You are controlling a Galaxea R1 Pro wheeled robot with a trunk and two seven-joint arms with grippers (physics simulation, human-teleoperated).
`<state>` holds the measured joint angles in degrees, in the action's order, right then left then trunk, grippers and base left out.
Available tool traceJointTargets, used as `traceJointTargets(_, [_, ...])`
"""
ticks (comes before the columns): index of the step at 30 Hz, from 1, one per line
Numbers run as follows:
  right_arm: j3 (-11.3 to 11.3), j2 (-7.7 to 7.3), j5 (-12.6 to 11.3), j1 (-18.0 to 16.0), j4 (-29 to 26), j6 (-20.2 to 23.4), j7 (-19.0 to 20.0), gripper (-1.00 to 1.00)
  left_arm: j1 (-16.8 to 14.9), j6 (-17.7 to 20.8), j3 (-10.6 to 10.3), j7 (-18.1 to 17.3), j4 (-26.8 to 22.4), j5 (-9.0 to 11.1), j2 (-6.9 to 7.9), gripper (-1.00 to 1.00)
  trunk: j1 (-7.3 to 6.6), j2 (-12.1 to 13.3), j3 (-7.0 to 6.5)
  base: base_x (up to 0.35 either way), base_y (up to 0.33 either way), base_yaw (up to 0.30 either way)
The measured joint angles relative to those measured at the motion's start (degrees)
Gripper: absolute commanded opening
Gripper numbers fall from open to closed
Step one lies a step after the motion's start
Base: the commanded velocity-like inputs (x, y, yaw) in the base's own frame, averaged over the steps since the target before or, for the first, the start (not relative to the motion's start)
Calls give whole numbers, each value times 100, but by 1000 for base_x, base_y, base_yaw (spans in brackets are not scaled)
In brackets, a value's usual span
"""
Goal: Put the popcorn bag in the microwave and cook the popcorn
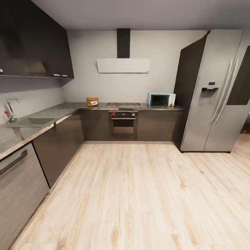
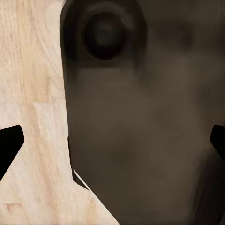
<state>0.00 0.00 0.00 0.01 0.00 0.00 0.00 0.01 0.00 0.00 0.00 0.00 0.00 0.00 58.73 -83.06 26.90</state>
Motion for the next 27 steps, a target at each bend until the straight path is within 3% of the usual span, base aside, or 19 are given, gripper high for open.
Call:
traceJointTargets(8, [-2,8,0,62,-23,14,24,100,7,-32,40,-24,-127,120,-17,100,-1,0,-1,52,0,0])
traceJointTargets(12, [8,9,0,61,-24,13,20,100,7,-25,38,-24,-135,236,-15,100,-3,0,-1,298,0,0])
traceJointTargets(27, [16,8,12,61,-24,9,24,100,7,2,40,-16,-135,275,-16,100,-3,0,-1,322,-96,0])
